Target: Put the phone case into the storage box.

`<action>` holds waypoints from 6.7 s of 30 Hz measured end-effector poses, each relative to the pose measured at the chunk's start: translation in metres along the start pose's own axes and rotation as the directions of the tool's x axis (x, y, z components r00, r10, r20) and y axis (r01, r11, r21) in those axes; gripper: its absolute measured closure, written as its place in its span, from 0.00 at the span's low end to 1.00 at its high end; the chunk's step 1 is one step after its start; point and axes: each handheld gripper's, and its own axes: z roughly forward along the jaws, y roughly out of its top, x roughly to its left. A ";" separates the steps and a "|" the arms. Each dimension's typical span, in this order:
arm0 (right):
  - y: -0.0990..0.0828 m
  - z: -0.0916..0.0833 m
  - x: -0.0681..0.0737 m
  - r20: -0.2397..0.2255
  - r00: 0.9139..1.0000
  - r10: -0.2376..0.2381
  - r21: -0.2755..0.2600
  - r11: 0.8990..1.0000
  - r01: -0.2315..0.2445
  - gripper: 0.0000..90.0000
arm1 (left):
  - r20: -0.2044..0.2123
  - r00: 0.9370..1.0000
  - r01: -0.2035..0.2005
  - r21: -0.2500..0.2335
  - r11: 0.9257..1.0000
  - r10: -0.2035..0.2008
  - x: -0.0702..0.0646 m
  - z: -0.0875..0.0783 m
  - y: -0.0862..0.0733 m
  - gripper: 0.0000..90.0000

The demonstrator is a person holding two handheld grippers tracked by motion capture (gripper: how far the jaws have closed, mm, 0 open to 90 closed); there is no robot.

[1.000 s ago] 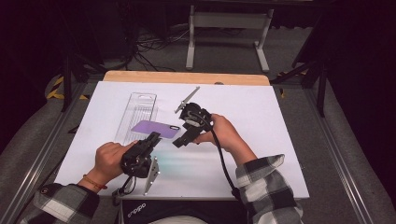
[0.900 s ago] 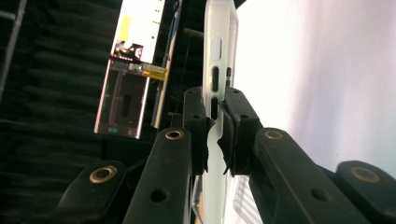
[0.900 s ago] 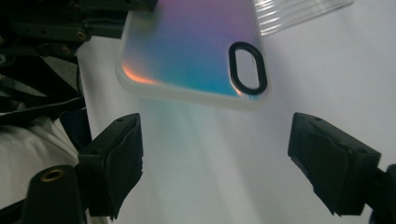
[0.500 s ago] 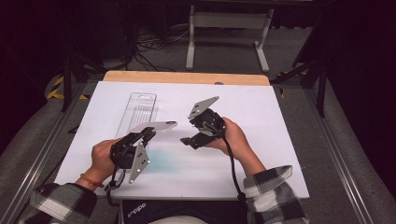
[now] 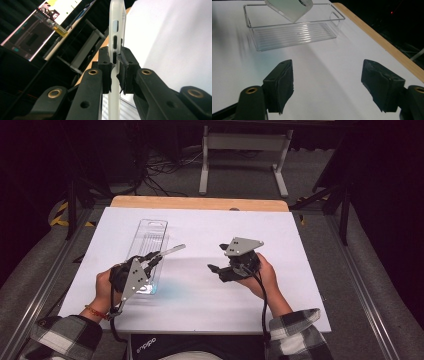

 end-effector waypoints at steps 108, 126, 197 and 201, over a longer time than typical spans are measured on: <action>-0.086 -0.010 0.015 0.065 0.998 -0.005 -0.072 0.997 0.009 0.23 | 0.189 0.782 0.609 -0.029 0.793 -0.594 0.114 0.121 -0.116 0.90; -0.086 -0.006 0.017 0.061 0.998 -0.012 -0.047 0.999 0.015 0.24 | 0.128 0.795 0.598 0.005 0.802 -0.593 0.113 0.123 -0.124 0.90; -0.084 -0.007 0.017 0.042 0.999 -0.014 -0.064 0.998 0.017 0.24 | -0.136 0.853 0.519 0.127 0.845 -0.504 0.109 0.124 -0.121 0.86; -0.084 -0.008 0.017 0.042 0.999 -0.018 -0.064 0.998 0.020 0.24 | -0.140 0.863 0.502 0.139 0.853 -0.485 0.107 0.128 -0.118 0.86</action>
